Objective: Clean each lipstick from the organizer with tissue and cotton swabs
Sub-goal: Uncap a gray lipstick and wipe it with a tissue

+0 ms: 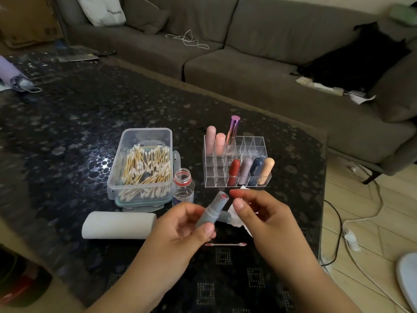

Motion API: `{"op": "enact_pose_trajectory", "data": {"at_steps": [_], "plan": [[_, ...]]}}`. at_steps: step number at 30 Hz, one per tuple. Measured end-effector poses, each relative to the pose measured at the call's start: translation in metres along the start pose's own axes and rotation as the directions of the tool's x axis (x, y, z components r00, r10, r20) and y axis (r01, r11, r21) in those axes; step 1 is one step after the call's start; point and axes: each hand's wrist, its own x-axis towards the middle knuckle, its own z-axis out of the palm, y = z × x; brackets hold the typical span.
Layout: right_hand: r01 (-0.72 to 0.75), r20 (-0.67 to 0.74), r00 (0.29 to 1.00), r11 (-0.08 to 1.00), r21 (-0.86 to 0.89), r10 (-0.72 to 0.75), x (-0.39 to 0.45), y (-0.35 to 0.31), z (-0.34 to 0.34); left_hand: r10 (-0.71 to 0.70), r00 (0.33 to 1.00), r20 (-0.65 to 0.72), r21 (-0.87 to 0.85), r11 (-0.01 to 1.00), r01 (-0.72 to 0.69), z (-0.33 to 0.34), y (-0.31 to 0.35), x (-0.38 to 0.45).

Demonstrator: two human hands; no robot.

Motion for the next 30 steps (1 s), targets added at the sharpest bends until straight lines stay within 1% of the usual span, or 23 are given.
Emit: {"op": "enact_pose_trajectory", "data": {"at_steps": [4, 10, 14, 17, 20, 23, 26, 30], "plan": [[-0.021, 0.064, 0.998, 0.995, 0.101, 0.015, -0.003, 0.001, -0.003, 0.012, 0.999, -0.04, -0.001, 1.0, -0.012, 0.0, -0.001, 0.0], [0.008, 0.109, 0.994, 0.987, 0.16, -0.026, -0.005, 0.002, 0.002, 0.025, 0.999, -0.028, -0.017, 1.0, -0.025, 0.003, -0.002, 0.0], [0.008, 0.101, 0.994, 0.969, 0.245, -0.034, -0.004, 0.001, 0.002, -0.001, 1.0, 0.007, -0.043, 0.999, 0.001, 0.005, -0.001, -0.002], [0.005, 0.08, 0.996, 0.957, 0.291, -0.03, -0.004, 0.0, 0.001, -0.033, 0.998, 0.049, -0.117, 0.992, 0.039, 0.006, 0.001, -0.004], [0.027, 0.051, 0.998, 0.943, 0.331, -0.046, -0.005, -0.002, 0.001, -0.088, 0.991, 0.097, -0.207, 0.973, 0.107, 0.009, 0.002, -0.005], [0.033, 0.043, 0.998, 0.926, 0.375, -0.052, -0.006, -0.005, 0.002, -0.111, 0.984, 0.138, -0.24, 0.96, 0.142, 0.009, 0.001, -0.006], [0.048, 0.022, 0.998, 0.936, 0.349, -0.059, -0.006, -0.003, 0.003, -0.08, 0.988, 0.135, -0.248, 0.962, 0.112, 0.01, 0.001, -0.005], [0.074, 0.017, 0.996, 0.939, 0.337, -0.085, -0.007, -0.003, 0.004, -0.086, 0.985, 0.147, -0.303, 0.944, 0.127, 0.009, 0.001, -0.006]]}}
